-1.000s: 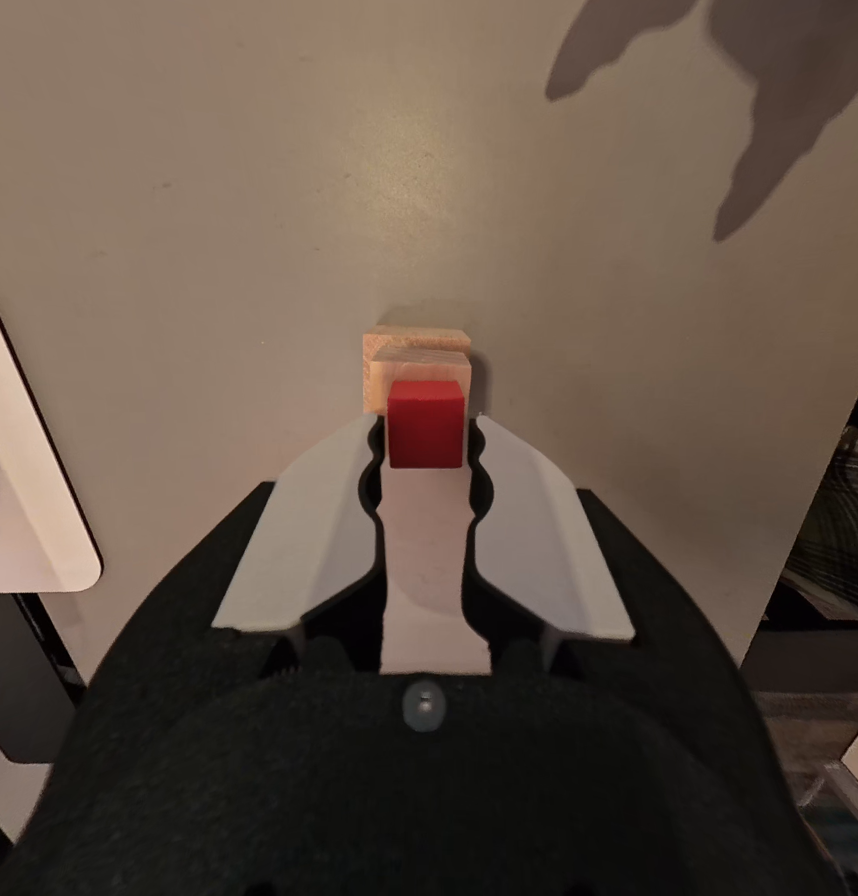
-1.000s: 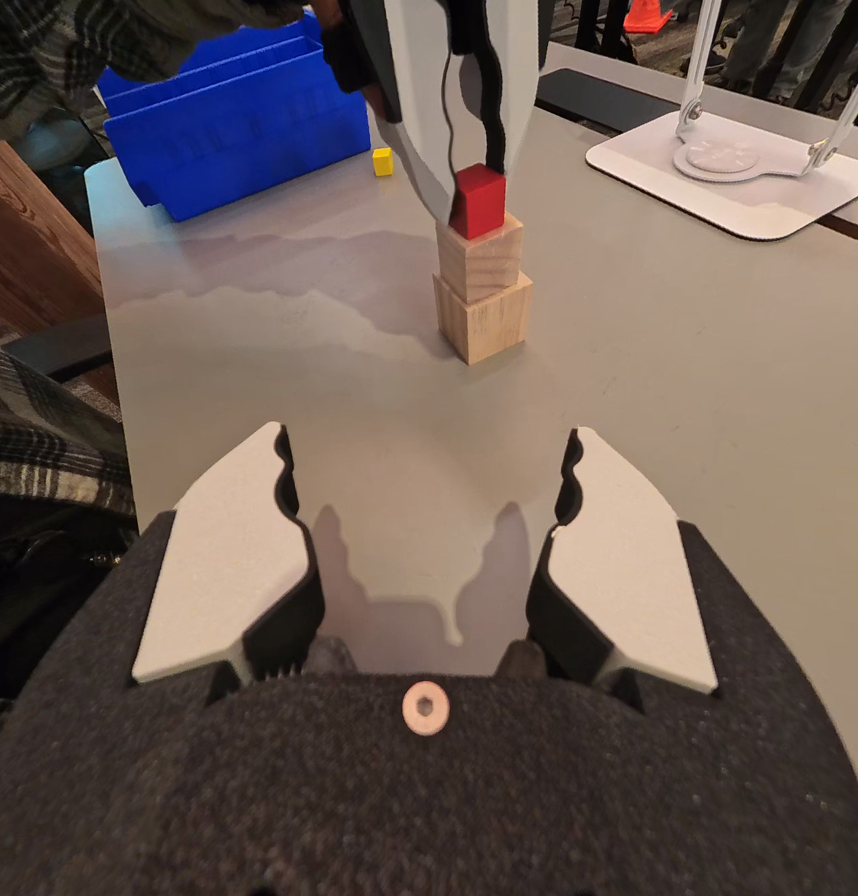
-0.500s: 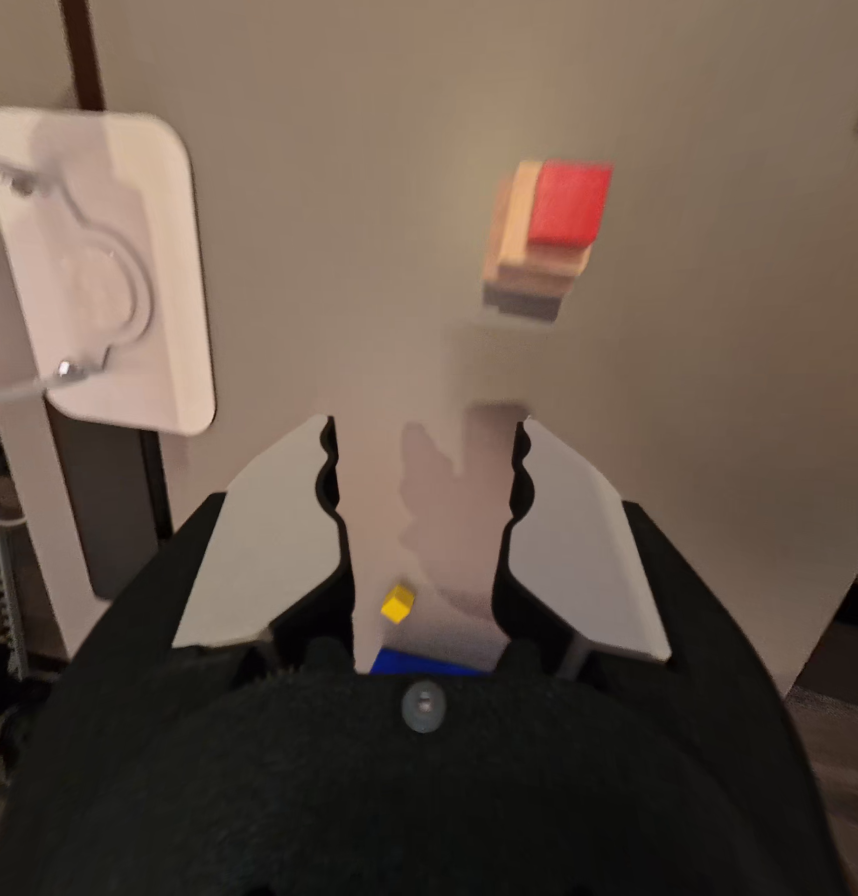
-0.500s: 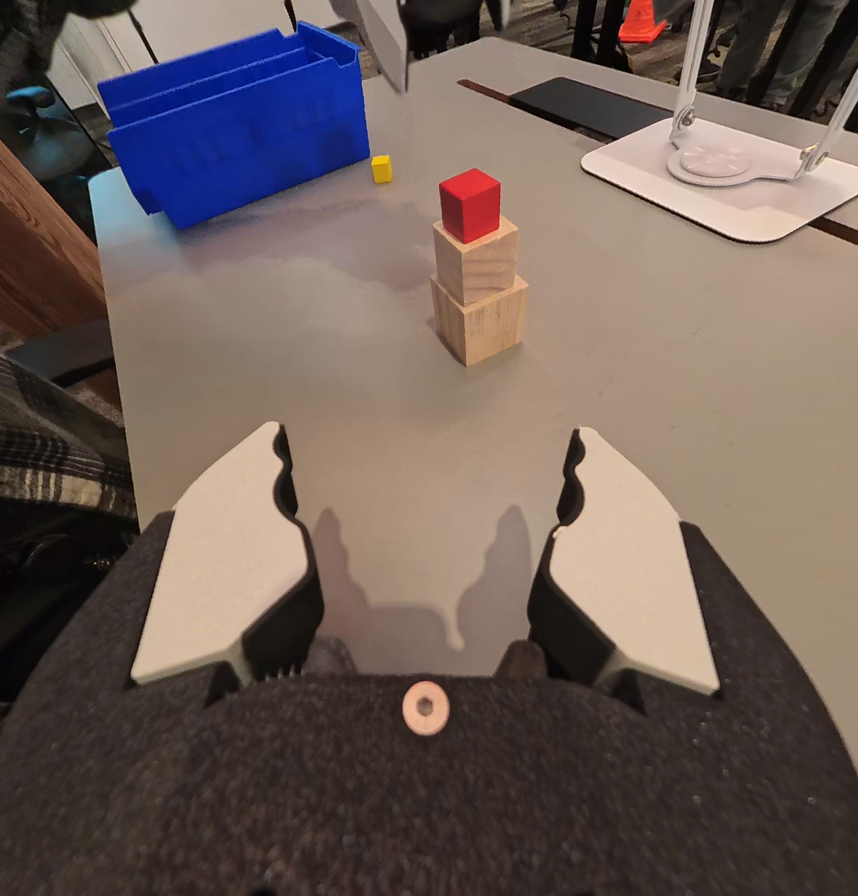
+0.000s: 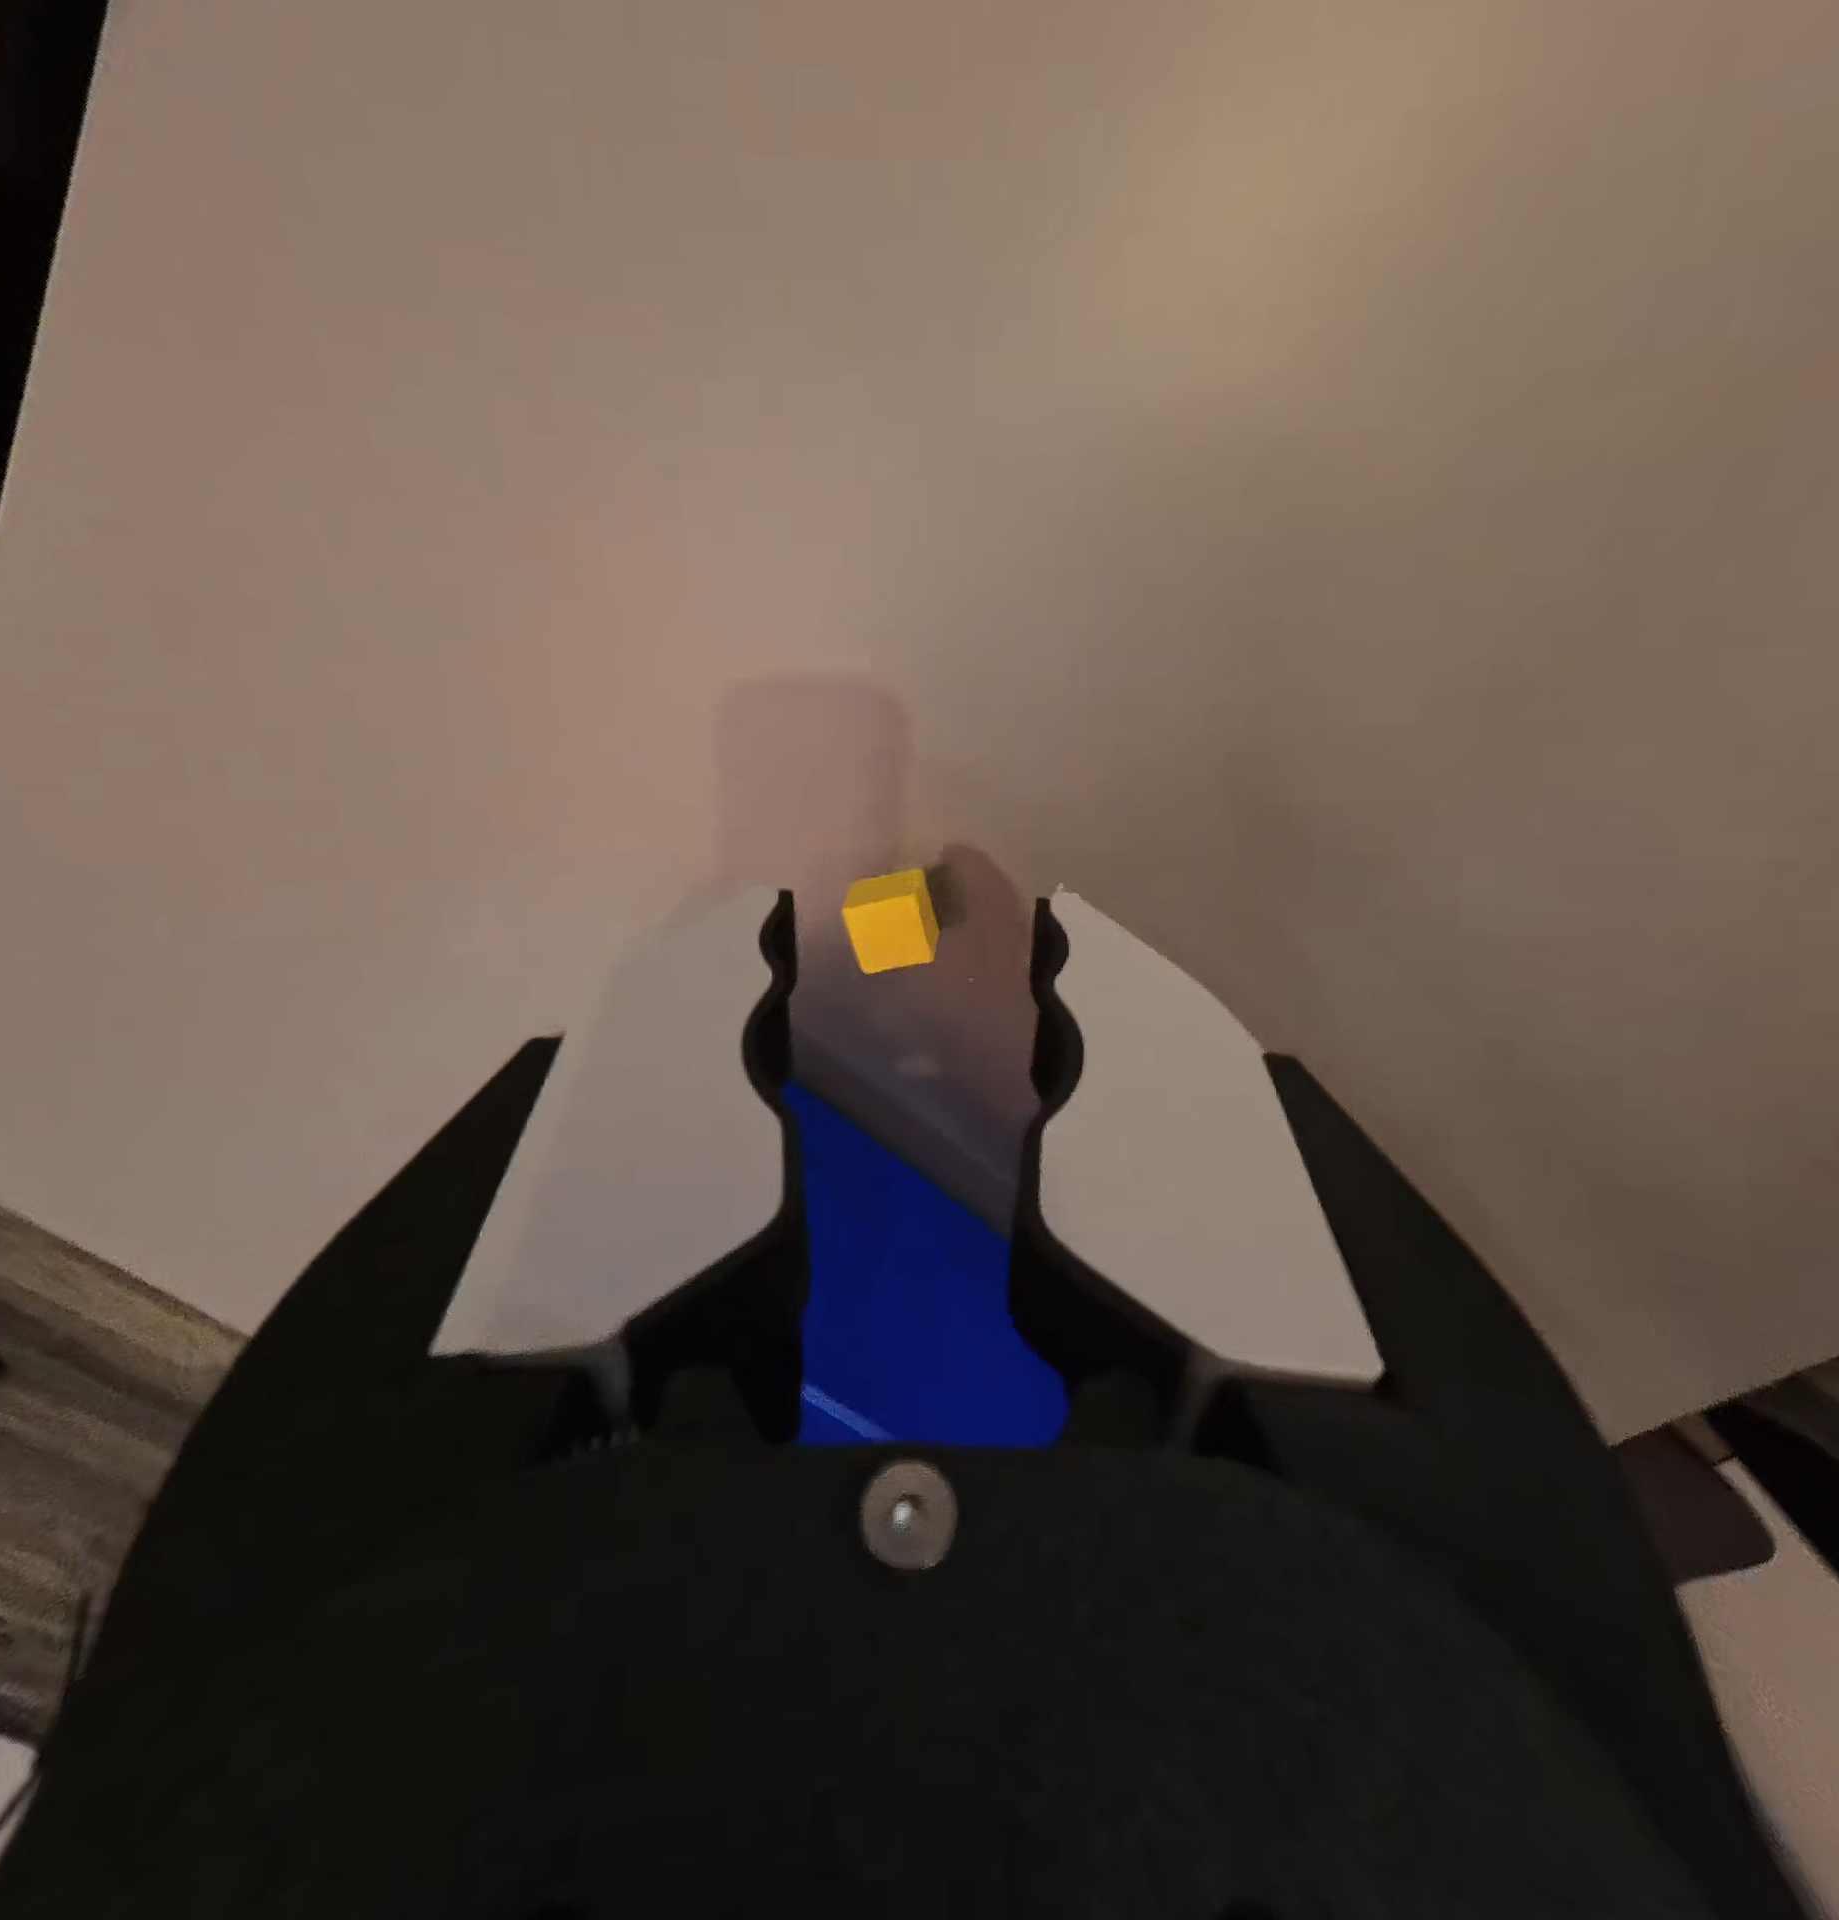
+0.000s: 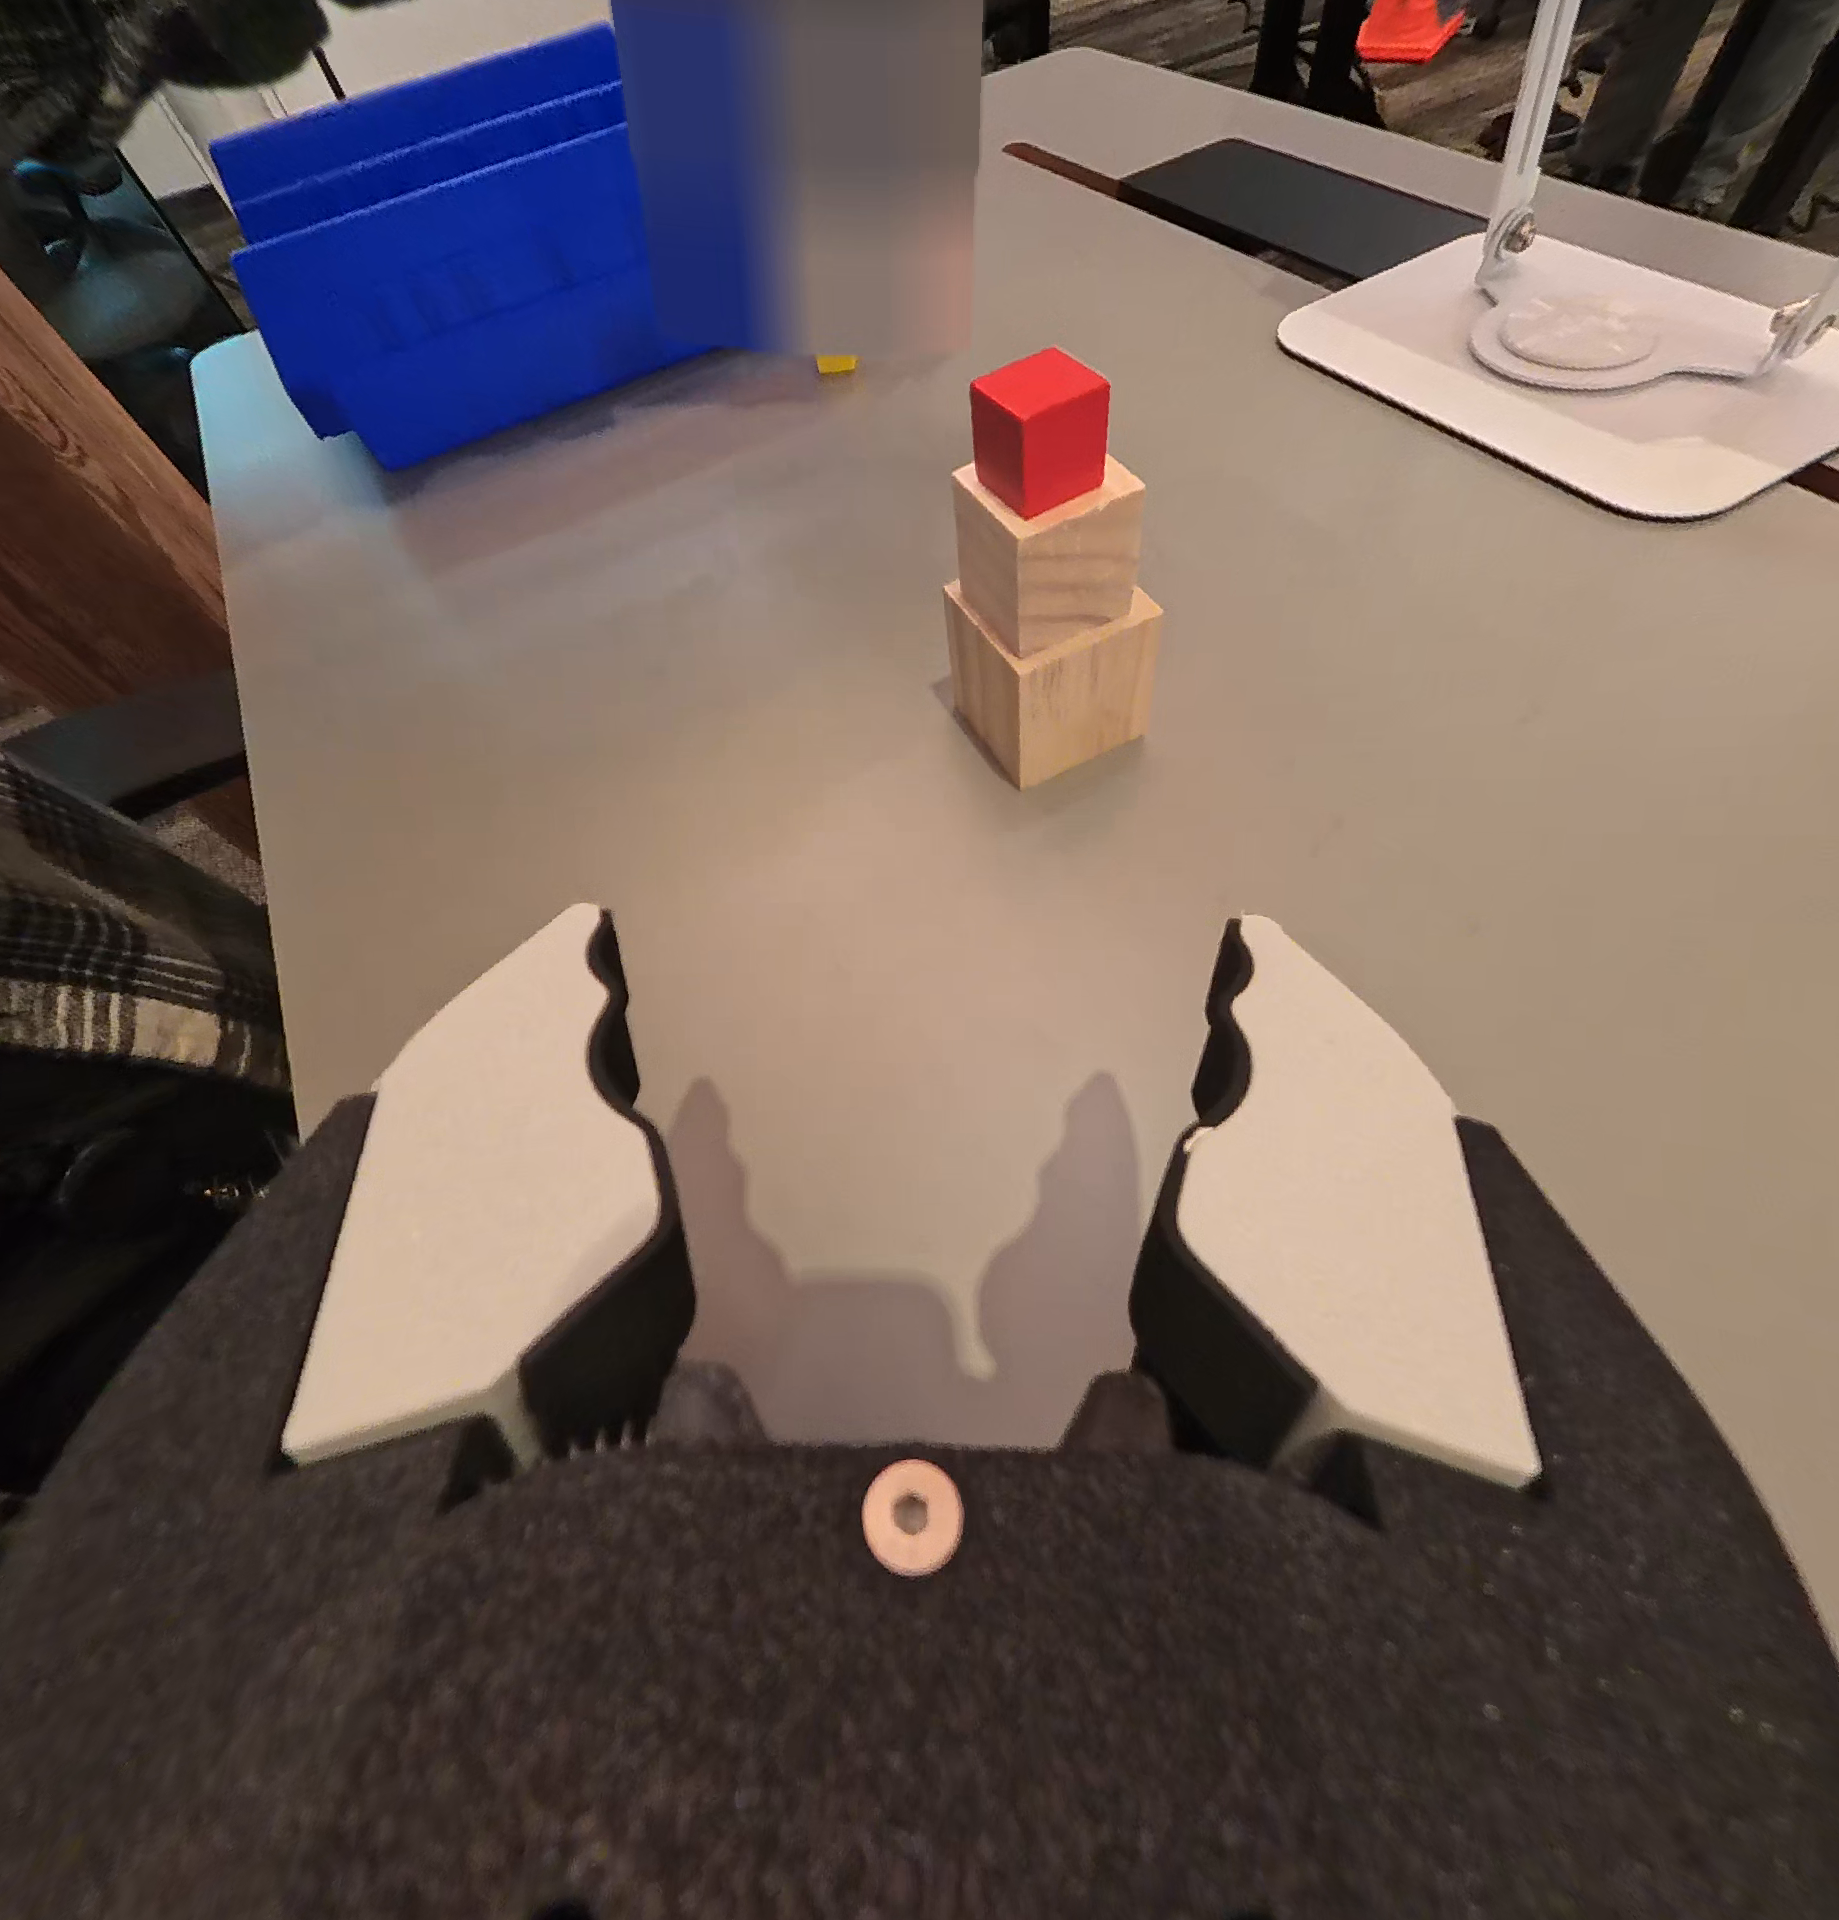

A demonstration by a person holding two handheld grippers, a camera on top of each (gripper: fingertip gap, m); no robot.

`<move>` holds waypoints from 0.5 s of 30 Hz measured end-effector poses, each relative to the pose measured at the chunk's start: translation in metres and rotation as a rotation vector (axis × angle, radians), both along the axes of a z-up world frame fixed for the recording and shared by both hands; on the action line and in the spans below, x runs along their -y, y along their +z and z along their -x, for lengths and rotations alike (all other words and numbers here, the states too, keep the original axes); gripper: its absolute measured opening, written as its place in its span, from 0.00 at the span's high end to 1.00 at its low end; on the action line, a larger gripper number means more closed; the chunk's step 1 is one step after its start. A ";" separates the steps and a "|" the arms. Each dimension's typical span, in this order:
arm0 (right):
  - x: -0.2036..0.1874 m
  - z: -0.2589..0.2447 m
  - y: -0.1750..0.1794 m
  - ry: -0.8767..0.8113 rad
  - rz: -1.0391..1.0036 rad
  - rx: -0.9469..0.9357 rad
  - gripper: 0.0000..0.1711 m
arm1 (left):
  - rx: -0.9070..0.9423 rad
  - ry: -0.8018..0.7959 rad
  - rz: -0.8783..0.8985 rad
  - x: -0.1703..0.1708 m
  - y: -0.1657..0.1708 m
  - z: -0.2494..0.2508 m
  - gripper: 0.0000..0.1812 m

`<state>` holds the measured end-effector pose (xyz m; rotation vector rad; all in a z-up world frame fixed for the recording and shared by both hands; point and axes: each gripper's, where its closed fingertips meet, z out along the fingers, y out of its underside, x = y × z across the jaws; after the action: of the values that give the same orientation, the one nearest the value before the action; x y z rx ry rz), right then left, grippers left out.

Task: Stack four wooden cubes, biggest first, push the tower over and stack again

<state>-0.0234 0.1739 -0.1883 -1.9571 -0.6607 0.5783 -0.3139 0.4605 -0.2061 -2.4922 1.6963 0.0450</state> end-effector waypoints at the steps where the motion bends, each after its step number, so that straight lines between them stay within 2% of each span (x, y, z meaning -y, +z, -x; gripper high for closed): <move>1: 0.000 0.001 0.000 0.001 0.000 -0.001 0.38 | -0.010 0.030 -0.011 -0.003 -0.003 0.002 0.76; 7: 0.000 0.000 -0.002 0.004 0.005 -0.001 0.38 | -0.050 0.191 0.009 -0.008 -0.025 0.015 0.77; 15: 0.001 -0.005 0.000 -0.005 -0.002 -0.009 0.38 | -0.096 0.258 0.055 -0.005 -0.046 0.024 0.78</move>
<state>-0.0186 0.1732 -0.1880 -1.9526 -0.6500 0.5826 -0.3375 0.4650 -0.2525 -2.7763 1.4137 0.1464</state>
